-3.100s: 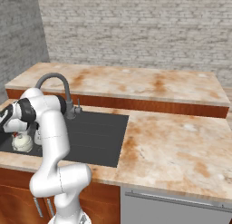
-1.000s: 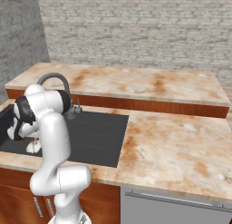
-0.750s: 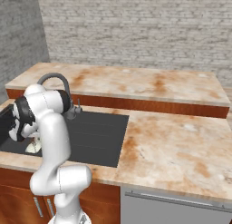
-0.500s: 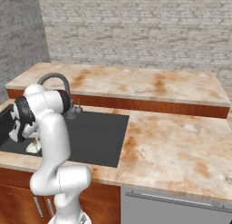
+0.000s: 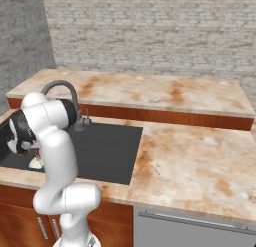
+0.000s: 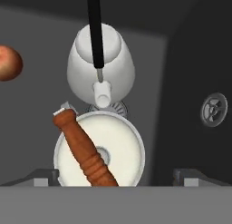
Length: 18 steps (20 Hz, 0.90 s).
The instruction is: Pick the kettle and kettle and place them in the sink. Then turn on the water.
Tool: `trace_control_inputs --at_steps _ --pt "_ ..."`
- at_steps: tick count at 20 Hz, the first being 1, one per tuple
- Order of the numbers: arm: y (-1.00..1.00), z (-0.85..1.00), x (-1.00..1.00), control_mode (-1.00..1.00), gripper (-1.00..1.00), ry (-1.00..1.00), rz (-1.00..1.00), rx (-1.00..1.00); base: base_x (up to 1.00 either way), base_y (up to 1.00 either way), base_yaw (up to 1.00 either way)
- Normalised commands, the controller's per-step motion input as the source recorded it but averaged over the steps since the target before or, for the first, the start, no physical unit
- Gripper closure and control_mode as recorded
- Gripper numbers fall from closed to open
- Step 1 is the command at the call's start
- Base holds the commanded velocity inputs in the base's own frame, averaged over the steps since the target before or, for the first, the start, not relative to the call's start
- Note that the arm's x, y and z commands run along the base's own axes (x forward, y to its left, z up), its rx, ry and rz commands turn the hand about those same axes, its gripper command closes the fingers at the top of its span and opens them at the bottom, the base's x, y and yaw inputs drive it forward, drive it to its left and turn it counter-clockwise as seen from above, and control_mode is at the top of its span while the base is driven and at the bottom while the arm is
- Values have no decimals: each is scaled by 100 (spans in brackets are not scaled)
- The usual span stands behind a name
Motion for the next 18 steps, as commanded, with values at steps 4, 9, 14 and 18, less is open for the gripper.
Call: trace_control_inputs --at_steps 4,9,14,18 --pt "-38 62 -1 -100 -100 0 0 0 0 0 0" --pt "-36 57 -7 -100 -100 0 0 0 0 0 0" --pt "-52 48 -5 -100 -100 -1 0 0 0 0 0" --pt "-63 35 -2 -100 -100 -2 0 3 0 0 0"
